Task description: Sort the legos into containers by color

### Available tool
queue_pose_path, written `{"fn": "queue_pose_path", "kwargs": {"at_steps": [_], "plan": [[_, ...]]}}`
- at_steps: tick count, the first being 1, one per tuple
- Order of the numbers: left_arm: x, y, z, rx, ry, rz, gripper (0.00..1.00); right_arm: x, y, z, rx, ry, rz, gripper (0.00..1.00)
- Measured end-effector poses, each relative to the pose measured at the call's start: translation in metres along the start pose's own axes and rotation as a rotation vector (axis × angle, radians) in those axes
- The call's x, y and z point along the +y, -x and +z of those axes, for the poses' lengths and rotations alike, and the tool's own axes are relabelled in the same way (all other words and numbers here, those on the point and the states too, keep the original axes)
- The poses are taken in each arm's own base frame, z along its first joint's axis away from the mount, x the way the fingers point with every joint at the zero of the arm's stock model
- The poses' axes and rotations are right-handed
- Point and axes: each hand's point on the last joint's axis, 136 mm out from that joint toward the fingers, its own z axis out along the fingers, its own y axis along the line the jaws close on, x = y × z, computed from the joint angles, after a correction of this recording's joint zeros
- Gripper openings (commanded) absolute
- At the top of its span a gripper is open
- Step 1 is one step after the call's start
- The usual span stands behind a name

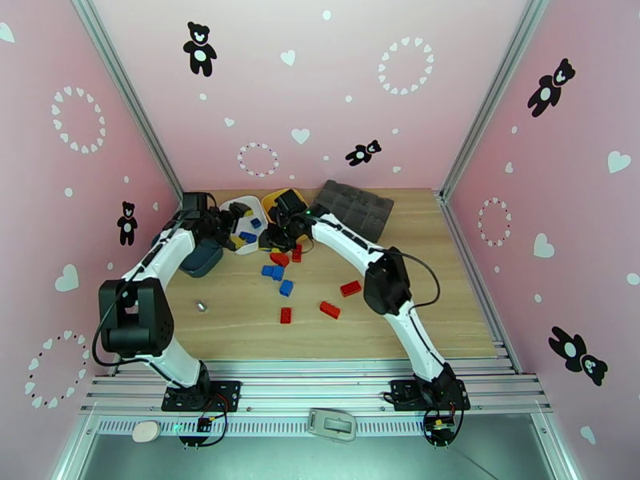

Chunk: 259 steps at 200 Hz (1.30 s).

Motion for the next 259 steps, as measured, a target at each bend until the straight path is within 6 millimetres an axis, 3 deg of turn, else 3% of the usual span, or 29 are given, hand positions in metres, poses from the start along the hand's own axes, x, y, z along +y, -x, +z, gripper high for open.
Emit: {"fn": "queue_pose_path", "kwargs": {"at_steps": [42, 75, 104, 173, 202, 239, 259], "plan": [[0.007, 0.027, -0.007, -0.044, -0.004, -0.065, 0.91, 0.007, 0.040, 0.029, -0.067, 0.144, 0.087, 0.30], [0.010, 0.027, -0.006, -0.038, 0.006, -0.064, 0.91, 0.021, 0.071, 0.040, -0.142, 0.259, 0.124, 0.51], [0.015, 0.024, -0.006, -0.029, 0.026, -0.056, 0.92, 0.022, 0.076, 0.045, -0.154, 0.290, 0.147, 0.66], [0.026, 0.013, -0.022, -0.043, 0.101, -0.014, 0.89, 0.014, 0.065, 0.044, -0.122, 0.234, 0.090, 0.68], [0.032, -0.002, -0.033, -0.061, 0.162, 0.049, 0.88, 0.012, 0.045, 0.020, -0.092, 0.148, 0.051, 0.68], [0.052, -0.043, -0.034, -0.033, 0.271, 0.153, 0.86, 0.023, 0.020, -0.044, -0.105, 0.038, -0.027, 0.70], [0.067, -0.069, -0.032, -0.005, 0.341, 0.215, 0.85, 0.016, 0.002, -0.078, -0.114, -0.035, -0.061, 0.73]]}}
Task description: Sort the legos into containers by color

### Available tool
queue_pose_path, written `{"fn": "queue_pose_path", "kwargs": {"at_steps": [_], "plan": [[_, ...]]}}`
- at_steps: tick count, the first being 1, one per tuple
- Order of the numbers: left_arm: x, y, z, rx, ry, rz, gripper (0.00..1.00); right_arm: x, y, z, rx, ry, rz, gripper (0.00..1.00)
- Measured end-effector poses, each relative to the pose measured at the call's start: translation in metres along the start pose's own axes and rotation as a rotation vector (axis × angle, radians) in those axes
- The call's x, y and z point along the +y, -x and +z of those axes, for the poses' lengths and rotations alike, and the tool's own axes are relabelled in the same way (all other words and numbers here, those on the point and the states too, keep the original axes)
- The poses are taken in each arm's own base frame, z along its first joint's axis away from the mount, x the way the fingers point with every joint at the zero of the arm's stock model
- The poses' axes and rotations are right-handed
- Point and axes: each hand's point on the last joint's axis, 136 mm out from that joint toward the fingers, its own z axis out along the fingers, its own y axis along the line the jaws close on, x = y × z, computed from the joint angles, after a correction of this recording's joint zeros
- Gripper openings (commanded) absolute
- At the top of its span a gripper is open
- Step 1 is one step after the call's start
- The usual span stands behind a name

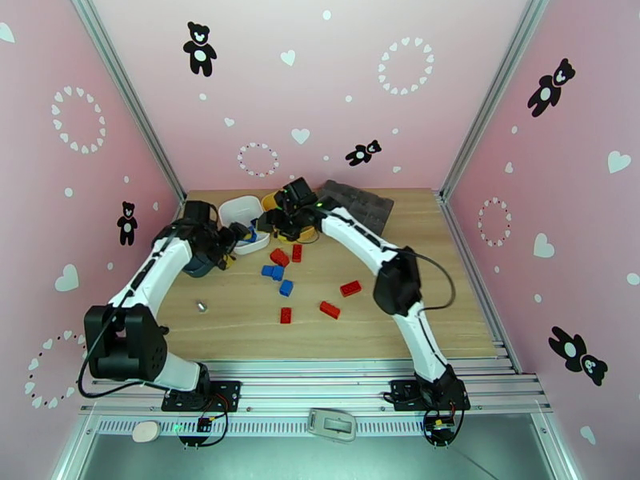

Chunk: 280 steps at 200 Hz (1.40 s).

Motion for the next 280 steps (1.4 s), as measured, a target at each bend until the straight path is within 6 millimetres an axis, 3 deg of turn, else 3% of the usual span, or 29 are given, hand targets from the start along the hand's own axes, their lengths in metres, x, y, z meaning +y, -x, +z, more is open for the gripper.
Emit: {"fn": "queue_pose_path", "kwargs": {"at_steps": [32, 66, 99, 144, 192, 280], "plan": [[0.001, -0.041, 0.015, 0.046, 0.095, 0.151, 0.81, -0.043, -0.034, -0.034, 0.033, -0.139, 0.007, 0.75], [0.003, -0.081, 0.043, 0.112, 0.225, 0.353, 0.78, -0.098, -0.077, -0.042, 0.116, -0.279, 0.034, 0.75], [0.006, -0.105, 0.070, 0.157, 0.340, 0.519, 0.75, -0.129, -0.114, -0.052, 0.176, -0.358, 0.049, 0.75], [0.003, -0.121, 0.098, 0.182, 0.432, 0.676, 0.69, -0.144, -0.144, -0.072, 0.191, -0.393, 0.061, 0.75], [0.018, -0.122, 0.119, 0.202, 0.532, 0.733, 0.66, -0.156, -0.161, -0.078, 0.200, -0.418, 0.083, 0.75], [0.023, -0.119, 0.134, 0.225, 0.577, 0.764, 0.58, -0.164, -0.168, -0.076, 0.191, -0.427, 0.112, 0.73]]}}
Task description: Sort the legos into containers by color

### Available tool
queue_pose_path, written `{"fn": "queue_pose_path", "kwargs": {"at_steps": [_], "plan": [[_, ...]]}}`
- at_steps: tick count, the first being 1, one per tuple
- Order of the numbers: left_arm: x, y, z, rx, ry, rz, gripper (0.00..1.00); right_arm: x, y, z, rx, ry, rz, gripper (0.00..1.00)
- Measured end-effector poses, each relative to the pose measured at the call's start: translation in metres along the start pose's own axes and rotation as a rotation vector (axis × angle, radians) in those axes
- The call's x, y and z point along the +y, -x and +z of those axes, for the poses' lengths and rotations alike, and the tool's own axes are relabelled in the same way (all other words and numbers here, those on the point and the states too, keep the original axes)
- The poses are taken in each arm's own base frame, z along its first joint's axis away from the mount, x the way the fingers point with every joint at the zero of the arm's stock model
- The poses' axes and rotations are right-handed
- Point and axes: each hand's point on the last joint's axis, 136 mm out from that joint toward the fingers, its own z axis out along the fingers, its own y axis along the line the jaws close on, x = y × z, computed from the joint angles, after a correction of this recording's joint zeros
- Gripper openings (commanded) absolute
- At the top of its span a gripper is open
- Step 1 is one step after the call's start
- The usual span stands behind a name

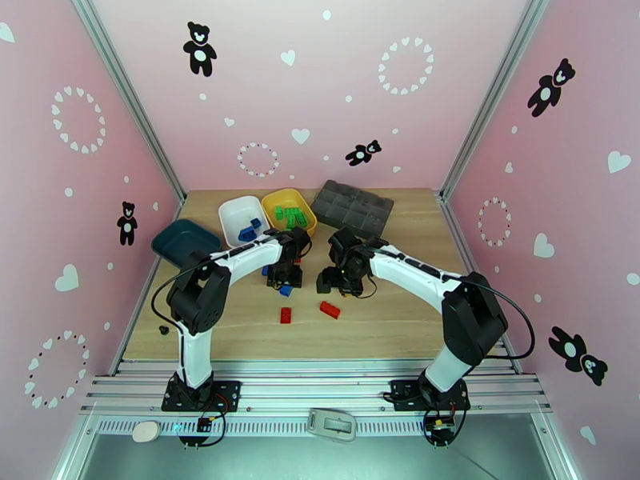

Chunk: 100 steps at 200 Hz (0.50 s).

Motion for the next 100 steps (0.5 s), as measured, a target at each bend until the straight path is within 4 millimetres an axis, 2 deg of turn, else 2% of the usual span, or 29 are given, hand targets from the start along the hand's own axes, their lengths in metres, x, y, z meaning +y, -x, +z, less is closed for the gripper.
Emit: {"fn": "queue_pose_path", "kwargs": {"at_steps": [65, 100], "plan": [[-0.0017, 0.0025, 0.0014, 0.000, -0.001, 0.010, 0.49, 0.0007, 0.0008, -0.0001, -0.004, 0.003, 0.003, 0.72], [-0.0016, 0.0021, 0.0028, 0.003, 0.002, 0.010, 0.49, 0.0008, 0.0010, -0.0001, -0.005, 0.004, 0.005, 0.71]]}}
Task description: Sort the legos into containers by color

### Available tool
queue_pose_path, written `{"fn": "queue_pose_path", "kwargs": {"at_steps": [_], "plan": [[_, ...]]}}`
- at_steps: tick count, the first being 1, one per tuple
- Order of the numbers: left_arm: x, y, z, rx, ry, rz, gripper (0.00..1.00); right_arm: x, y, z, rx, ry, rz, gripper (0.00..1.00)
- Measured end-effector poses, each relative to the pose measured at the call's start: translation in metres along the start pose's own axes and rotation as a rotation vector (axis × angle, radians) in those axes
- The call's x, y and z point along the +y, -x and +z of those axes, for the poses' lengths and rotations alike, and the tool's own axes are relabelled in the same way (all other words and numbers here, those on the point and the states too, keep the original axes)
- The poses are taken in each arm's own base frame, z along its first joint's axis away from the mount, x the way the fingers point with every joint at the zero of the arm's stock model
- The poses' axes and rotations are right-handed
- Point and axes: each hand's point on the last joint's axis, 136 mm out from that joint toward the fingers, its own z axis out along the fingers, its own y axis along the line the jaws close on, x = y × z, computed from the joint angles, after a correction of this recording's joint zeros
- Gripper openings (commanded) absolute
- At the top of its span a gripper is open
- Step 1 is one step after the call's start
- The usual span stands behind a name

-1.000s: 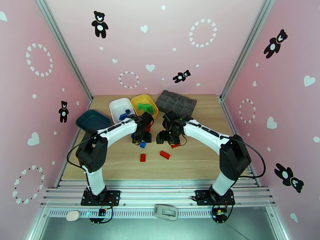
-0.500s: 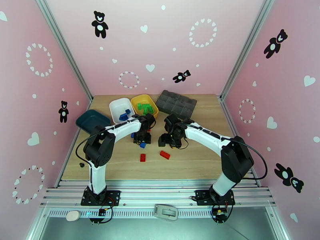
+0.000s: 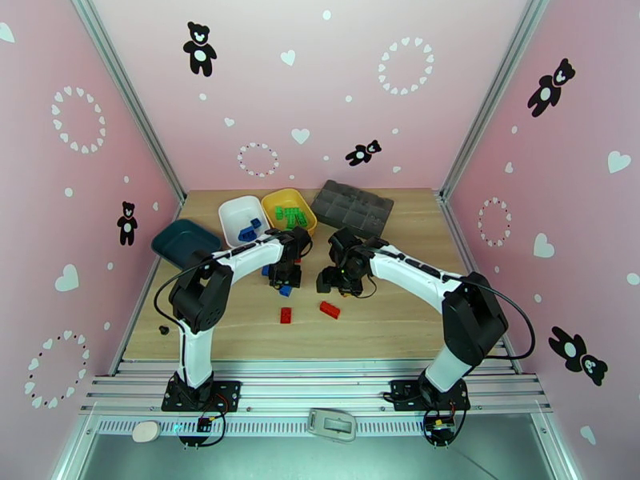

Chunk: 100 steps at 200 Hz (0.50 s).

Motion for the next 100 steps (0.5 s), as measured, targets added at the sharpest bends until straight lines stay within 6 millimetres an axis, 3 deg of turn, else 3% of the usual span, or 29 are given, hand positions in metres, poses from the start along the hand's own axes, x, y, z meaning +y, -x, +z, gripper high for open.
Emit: {"fn": "queue_pose_path", "kwargs": {"at_steps": [55, 100], "plan": [[0.000, -0.001, 0.004, 0.010, 0.002, 0.007, 0.35, 0.003, 0.002, 0.000, -0.005, 0.015, 0.000, 0.70], [-0.007, -0.002, -0.002, 0.023, -0.050, 0.004, 0.33, 0.016, 0.006, -0.005, -0.013, 0.062, 0.002, 0.69]]}}
